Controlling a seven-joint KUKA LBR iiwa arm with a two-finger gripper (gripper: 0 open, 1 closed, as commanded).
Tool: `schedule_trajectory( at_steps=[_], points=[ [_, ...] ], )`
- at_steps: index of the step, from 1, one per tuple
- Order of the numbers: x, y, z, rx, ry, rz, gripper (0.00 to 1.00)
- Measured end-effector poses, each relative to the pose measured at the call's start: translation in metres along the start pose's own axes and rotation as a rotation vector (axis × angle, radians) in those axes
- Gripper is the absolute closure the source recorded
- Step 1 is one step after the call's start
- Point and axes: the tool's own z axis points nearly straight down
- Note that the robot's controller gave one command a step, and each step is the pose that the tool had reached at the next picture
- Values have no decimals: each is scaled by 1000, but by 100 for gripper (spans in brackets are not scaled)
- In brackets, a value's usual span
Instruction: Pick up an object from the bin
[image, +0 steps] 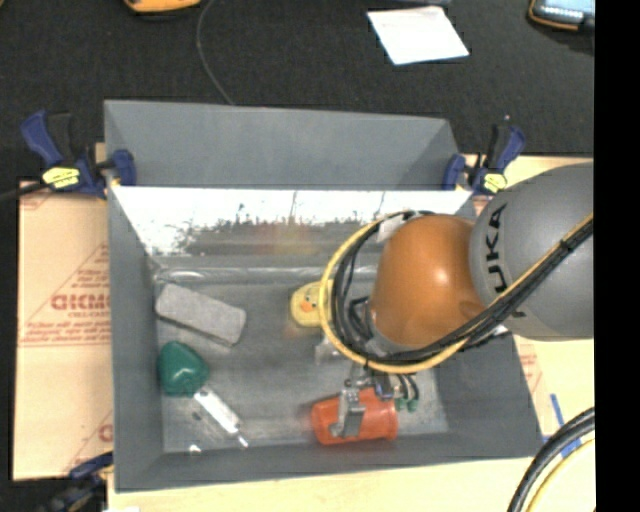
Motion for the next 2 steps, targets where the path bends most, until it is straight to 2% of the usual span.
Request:
schedule_trajectory(
  at_steps=[1, 2],
  points=[
    [-2, 0, -3, 0, -7, 4, 0],
    [-6, -51, 87, 0, -23, -5, 0]
  ],
)
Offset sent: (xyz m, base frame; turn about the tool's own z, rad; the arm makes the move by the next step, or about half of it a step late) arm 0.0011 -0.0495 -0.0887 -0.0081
